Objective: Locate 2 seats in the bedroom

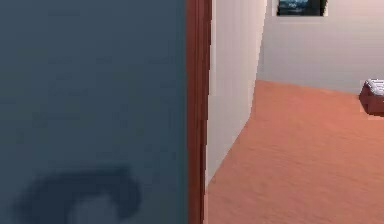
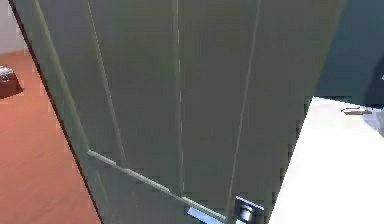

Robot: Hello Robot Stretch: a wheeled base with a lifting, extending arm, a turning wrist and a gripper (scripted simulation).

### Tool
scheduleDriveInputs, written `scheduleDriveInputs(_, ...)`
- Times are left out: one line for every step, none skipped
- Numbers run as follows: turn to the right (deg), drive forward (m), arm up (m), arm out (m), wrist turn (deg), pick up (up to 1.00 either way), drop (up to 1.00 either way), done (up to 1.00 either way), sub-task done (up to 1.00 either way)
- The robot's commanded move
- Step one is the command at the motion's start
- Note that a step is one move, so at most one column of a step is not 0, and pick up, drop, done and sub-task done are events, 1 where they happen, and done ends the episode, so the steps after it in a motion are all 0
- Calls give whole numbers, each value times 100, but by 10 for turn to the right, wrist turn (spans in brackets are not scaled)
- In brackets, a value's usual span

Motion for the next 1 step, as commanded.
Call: scheduleDriveInputs(0,30,0,0,0,0,0,0,0)
